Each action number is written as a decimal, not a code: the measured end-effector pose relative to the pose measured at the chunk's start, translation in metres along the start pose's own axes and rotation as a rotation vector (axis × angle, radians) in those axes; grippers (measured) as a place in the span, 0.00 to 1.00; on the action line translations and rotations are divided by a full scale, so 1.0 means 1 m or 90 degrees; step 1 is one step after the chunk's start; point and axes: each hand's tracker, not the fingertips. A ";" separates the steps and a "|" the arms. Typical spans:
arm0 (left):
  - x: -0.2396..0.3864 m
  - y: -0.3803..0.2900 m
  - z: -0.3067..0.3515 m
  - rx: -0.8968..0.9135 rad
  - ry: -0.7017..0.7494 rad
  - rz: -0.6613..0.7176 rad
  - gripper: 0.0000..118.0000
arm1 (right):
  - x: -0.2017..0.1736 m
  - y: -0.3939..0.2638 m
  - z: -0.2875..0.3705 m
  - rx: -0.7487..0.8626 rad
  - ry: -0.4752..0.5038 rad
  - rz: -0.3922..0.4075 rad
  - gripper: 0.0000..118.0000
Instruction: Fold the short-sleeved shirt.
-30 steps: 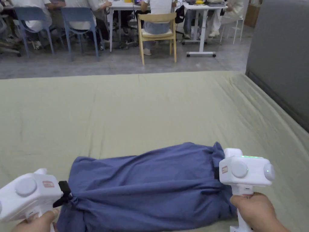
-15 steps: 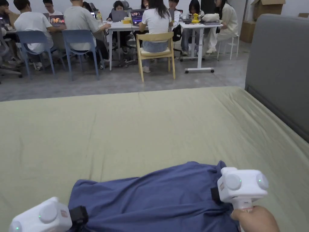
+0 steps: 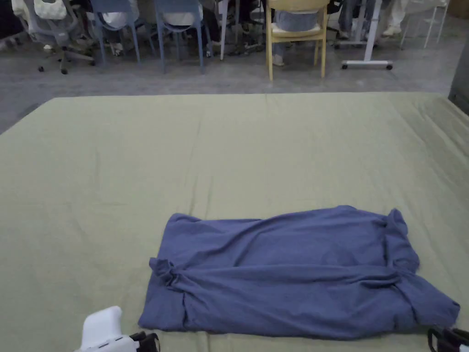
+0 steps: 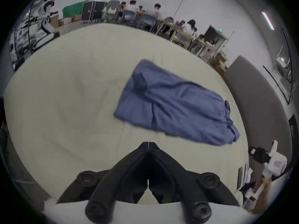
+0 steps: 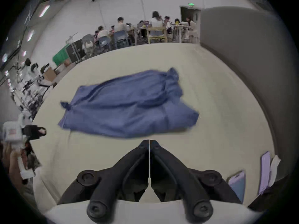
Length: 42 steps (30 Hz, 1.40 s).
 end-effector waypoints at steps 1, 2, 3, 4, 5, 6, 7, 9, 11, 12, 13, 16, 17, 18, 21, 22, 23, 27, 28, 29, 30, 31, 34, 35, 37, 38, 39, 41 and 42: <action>-0.005 -0.005 -0.001 -0.016 -0.032 0.009 0.00 | -0.007 -0.012 0.007 -0.005 0.017 0.002 0.03; -0.010 -0.007 -0.003 -0.014 -0.024 0.017 0.00 | -0.013 -0.022 0.014 0.003 0.017 0.007 0.03; -0.013 -0.007 -0.008 -0.012 -0.017 0.015 0.00 | -0.017 -0.028 0.019 0.004 0.024 0.016 0.03; -0.018 0.000 -0.013 -0.001 0.005 0.006 0.00 | -0.022 -0.032 0.023 0.004 0.036 0.033 0.03; -0.022 0.008 -0.016 0.009 0.021 -0.003 0.09 | -0.025 -0.030 0.024 0.000 0.047 0.053 0.03; -0.026 0.019 -0.020 0.030 0.050 -0.007 0.44 | -0.029 -0.030 0.025 0.000 0.059 0.070 0.03; -0.026 0.030 -0.030 0.056 0.074 -0.014 0.88 | -0.031 -0.028 0.027 0.003 0.072 0.085 0.03; -0.035 0.053 -0.050 0.089 0.117 -0.027 1.00 | -0.034 -0.021 0.028 0.011 0.072 0.096 0.03; -0.025 0.069 -0.086 0.002 0.127 -0.045 1.00 | -0.035 -0.015 0.027 0.015 0.063 0.090 0.03; -0.023 0.075 -0.102 -0.029 0.146 -0.059 1.00 | -0.033 -0.012 0.027 0.017 0.058 0.079 0.03; -0.019 0.076 -0.118 -0.032 0.151 -0.080 1.00 | -0.029 -0.010 0.025 0.015 0.059 0.055 0.03; -0.012 0.077 -0.142 -0.063 0.166 -0.113 0.86 | -0.019 -0.008 0.015 0.009 0.055 0.030 0.03; -0.009 0.076 -0.151 -0.090 0.161 -0.108 0.77 | -0.013 -0.006 0.010 0.004 0.049 0.029 0.03; -0.007 0.074 -0.154 -0.091 0.152 -0.098 0.75 | -0.008 -0.004 0.004 -0.002 0.039 0.029 0.03; -0.005 0.076 -0.128 -0.028 0.147 -0.097 0.03 | 0.014 0.009 -0.016 -0.010 0.013 0.028 0.03; -0.005 0.077 -0.122 -0.019 0.129 -0.103 0.03 | 0.022 0.018 -0.024 -0.009 0.007 0.028 0.03; 0.000 0.072 -0.099 -0.004 0.132 -0.103 0.03 | 0.031 0.028 -0.034 -0.008 0.005 0.021 0.19; -0.010 0.076 -0.090 -0.048 0.067 -0.046 0.03 | 0.067 0.066 -0.089 -0.126 -0.041 -0.076 0.94; -0.012 0.080 -0.087 -0.041 0.065 -0.048 0.03 | 0.076 0.065 -0.097 -0.126 -0.036 -0.101 1.00; -0.012 0.082 -0.083 -0.034 0.057 -0.043 0.03 | 0.083 0.073 -0.104 -0.082 -0.045 -0.107 0.98; -0.011 0.085 -0.080 -0.029 0.053 -0.038 0.03 | 0.089 0.075 -0.114 -0.100 -0.085 -0.117 0.99; -0.010 0.082 -0.081 -0.026 0.054 -0.041 0.03 | 0.095 0.076 -0.126 -0.122 -0.105 -0.136 0.99; -0.009 0.088 -0.079 -0.022 0.055 -0.044 0.03 | 0.104 0.069 -0.146 -0.180 -0.035 -0.253 0.87; -0.009 0.084 -0.079 -0.018 0.056 -0.045 0.03 | 0.107 0.065 -0.150 -0.193 -0.001 -0.304 0.58; -0.013 0.086 -0.078 -0.019 0.052 -0.036 0.03 | 0.103 0.056 -0.146 -0.163 0.020 -0.341 0.33; -0.016 0.088 -0.077 -0.020 0.052 -0.031 0.03 | 0.097 0.053 -0.139 -0.139 -0.013 -0.310 0.29; -0.016 0.084 -0.075 -0.017 0.053 -0.029 0.03 | 0.093 0.053 -0.138 -0.133 -0.005 -0.273 0.20; -0.021 0.086 -0.073 -0.021 0.048 -0.025 0.03 | 0.084 0.052 -0.131 -0.128 0.013 -0.191 0.14; -0.023 0.087 -0.071 -0.023 0.049 -0.027 0.03 | 0.081 0.053 -0.123 -0.113 -0.017 -0.164 0.13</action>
